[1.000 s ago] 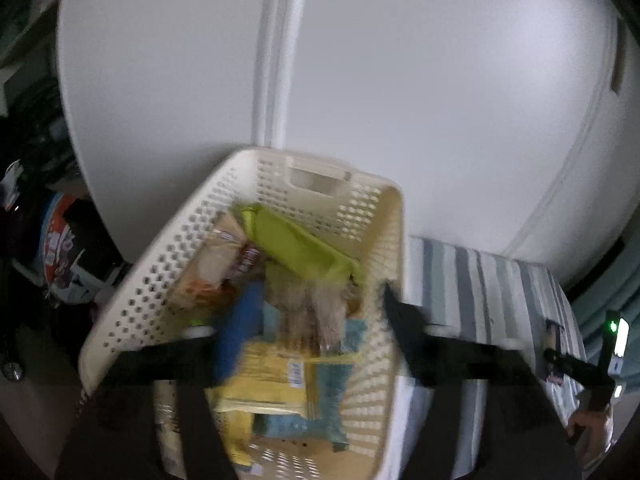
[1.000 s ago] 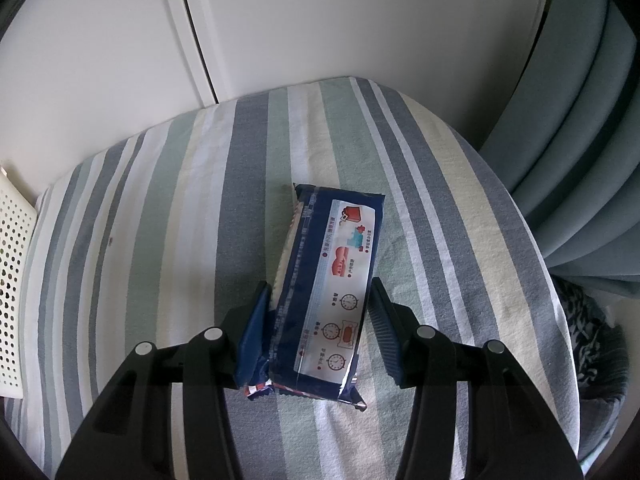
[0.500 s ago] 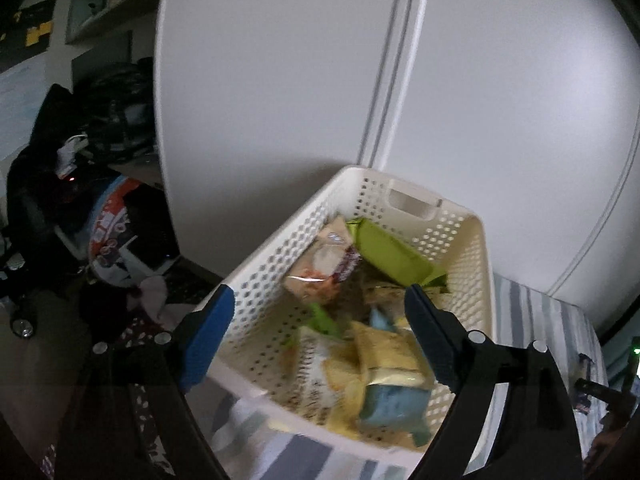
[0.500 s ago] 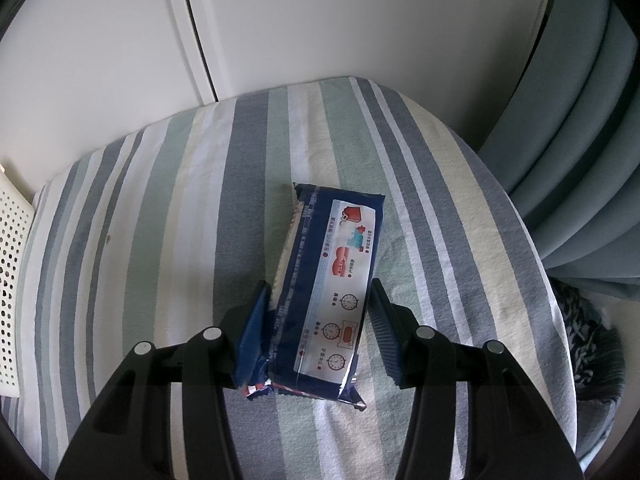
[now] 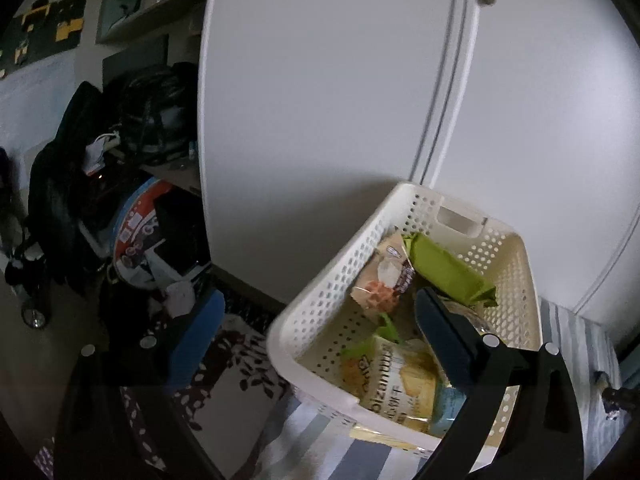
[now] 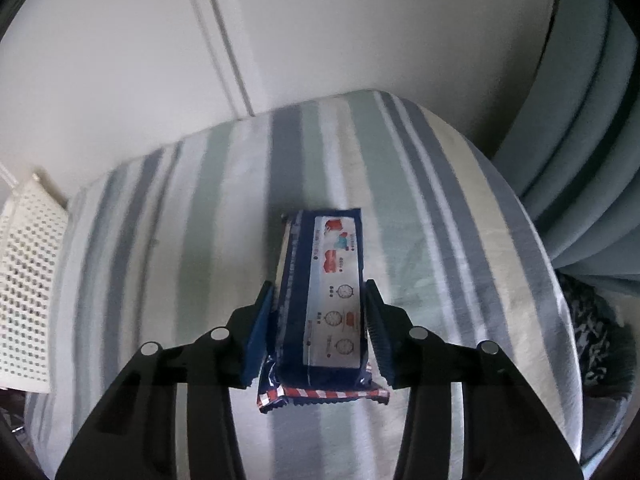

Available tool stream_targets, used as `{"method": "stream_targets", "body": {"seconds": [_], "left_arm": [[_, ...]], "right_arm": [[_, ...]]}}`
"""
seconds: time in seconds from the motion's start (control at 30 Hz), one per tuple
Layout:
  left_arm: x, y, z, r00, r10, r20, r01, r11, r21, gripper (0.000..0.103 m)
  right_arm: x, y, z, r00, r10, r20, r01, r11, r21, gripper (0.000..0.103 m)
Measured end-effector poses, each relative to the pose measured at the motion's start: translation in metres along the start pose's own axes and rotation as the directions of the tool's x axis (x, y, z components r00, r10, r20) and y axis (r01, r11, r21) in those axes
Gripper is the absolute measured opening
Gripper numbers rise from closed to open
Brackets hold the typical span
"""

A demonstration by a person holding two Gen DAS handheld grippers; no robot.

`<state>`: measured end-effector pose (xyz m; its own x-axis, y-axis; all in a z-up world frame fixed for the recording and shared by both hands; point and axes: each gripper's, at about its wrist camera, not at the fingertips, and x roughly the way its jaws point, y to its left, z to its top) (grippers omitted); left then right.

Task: Organize snacks
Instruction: 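Carry the blue wafer pack into the basket with the right tool and open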

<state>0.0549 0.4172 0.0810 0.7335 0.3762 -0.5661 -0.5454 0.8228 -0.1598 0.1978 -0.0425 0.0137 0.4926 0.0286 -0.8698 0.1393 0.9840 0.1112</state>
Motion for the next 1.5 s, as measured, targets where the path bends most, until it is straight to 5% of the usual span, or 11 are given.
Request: {"method": "stream_targets", "body": {"seconds": [0.43, 0.83, 1.03, 1.2, 1.5], "left_arm": [[-0.003, 0.019, 0.004, 1.000, 0.005, 0.002, -0.005, 0.999, -0.045, 0.097], [-0.003, 0.025, 0.006, 0.999, 0.041, 0.000, -0.041, 0.998, -0.048, 0.097], [-0.006, 0.029, 0.007, 0.998, 0.056, 0.011, -0.055, 0.997, -0.057, 0.097], [-0.005, 0.031, 0.006, 0.999, 0.052, 0.008, -0.051, 0.997, -0.059, 0.097], [-0.004, 0.036, 0.008, 0.998, 0.058, 0.002, -0.058, 0.996, -0.074, 0.098]], "right_arm": [[-0.049, 0.053, 0.004, 0.966, 0.256, 0.015, -0.256, 0.966, -0.027, 0.044], [-0.096, 0.195, 0.004, 0.863, 0.504, -0.044, -0.500, 0.836, -0.224, 0.044], [-0.086, 0.248, -0.011, 0.856, 0.506, -0.111, -0.516, 0.812, -0.273, 0.044], [-0.074, 0.298, -0.021, 0.883, 0.450, -0.135, -0.468, 0.821, -0.327, 0.045], [-0.075, 0.300, -0.029, 0.882, 0.452, -0.135, -0.470, 0.817, -0.335, 0.052]]}}
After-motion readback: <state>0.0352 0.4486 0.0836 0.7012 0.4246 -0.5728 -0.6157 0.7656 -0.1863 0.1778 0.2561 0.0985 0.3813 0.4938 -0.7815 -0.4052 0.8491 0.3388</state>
